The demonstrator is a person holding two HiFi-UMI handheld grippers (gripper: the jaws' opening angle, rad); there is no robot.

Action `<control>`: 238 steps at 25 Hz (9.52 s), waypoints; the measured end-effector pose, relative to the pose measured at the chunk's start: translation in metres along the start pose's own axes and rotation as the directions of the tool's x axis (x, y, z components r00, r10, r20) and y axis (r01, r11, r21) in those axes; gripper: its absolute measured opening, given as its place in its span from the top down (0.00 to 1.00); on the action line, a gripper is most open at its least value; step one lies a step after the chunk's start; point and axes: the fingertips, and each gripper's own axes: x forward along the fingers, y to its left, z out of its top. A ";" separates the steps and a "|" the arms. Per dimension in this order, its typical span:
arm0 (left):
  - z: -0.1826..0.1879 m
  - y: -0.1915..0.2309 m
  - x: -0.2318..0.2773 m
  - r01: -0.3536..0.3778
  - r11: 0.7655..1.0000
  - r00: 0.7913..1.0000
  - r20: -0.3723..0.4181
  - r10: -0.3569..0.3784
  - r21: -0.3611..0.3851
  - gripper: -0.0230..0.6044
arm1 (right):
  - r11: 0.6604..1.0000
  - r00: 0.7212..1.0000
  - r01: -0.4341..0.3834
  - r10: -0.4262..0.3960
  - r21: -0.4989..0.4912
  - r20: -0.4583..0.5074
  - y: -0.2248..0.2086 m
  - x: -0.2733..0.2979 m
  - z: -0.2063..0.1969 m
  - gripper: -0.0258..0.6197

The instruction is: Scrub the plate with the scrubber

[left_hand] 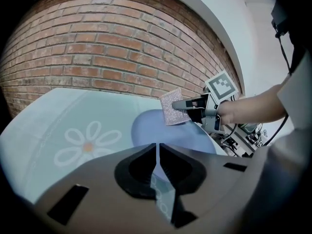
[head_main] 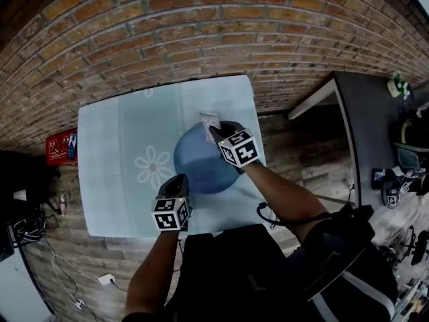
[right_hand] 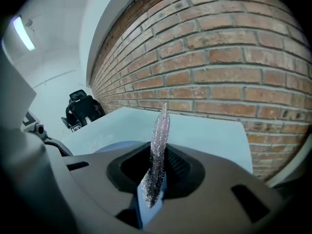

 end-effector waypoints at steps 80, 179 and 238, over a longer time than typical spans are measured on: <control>0.009 0.002 -0.034 0.108 0.989 0.993 0.036 -0.112 0.102 0.92 | 0.962 0.957 0.271 -0.272 -0.031 -0.099 0.044 -0.096 -0.051 0.85; 0.010 0.012 -0.002 0.157 0.983 0.987 -0.045 -0.154 0.096 0.92 | 0.970 0.857 0.132 -0.009 0.203 -0.515 0.045 -0.024 -0.086 0.85; -0.001 0.004 -0.016 0.104 0.993 0.994 -0.025 -0.103 0.049 0.92 | 0.933 0.922 -0.175 0.044 -0.314 -0.384 0.036 -0.022 -0.062 0.85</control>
